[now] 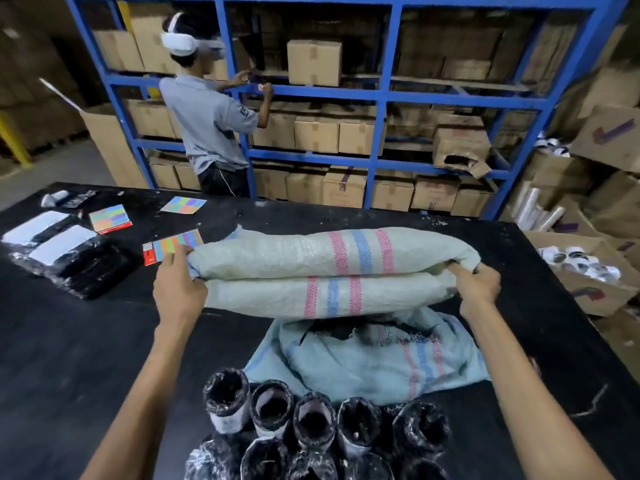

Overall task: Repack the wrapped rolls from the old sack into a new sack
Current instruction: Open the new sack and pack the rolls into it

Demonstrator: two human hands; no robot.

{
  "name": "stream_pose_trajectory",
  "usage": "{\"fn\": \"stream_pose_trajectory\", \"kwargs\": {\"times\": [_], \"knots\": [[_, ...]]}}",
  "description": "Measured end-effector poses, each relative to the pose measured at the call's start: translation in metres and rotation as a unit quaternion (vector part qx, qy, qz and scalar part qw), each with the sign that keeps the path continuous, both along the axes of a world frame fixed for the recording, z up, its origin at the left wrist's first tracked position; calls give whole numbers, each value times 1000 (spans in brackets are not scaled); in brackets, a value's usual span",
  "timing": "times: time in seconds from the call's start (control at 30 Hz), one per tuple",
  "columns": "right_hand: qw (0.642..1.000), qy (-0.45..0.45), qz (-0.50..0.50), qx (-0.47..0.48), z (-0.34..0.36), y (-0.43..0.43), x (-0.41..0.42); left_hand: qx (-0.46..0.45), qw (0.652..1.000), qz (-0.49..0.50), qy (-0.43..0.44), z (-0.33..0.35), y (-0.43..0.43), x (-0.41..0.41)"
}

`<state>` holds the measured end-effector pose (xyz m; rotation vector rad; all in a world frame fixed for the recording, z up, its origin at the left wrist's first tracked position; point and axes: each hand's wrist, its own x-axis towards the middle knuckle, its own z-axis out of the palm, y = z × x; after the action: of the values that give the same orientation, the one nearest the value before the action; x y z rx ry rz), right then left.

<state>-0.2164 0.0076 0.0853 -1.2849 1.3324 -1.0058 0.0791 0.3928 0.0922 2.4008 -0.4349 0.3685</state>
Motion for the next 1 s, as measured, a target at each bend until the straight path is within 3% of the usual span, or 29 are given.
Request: {"fn": "stream_pose_trajectory", "kwargs": {"times": [0.1, 0.2, 0.33, 0.47, 0.67, 0.8, 1.0], "knots": [[998, -46, 43, 17, 14, 31, 42, -66, 997, 22, 31, 1, 8, -2], [990, -52, 128, 6, 35, 66, 91, -219, 966, 90, 107, 17, 14, -1], [973, 42, 203, -101, 57, 103, 144, -285, 939, 147, 126, 47, 39, 23], [950, 99, 235, -178, 73, 129, 193, -247, 947, 181, 95, 78, 89, 58], [915, 144, 312, -210, 74, 188, 271, -123, 957, 250, 77, 97, 191, 104], [892, 172, 379, -180, 48, 238, 318, -56, 945, 311, 83, 88, 255, 123], [849, 262, 440, -128, -13, 287, 356, -33, 926, 342, 155, 25, 300, 132]]}}
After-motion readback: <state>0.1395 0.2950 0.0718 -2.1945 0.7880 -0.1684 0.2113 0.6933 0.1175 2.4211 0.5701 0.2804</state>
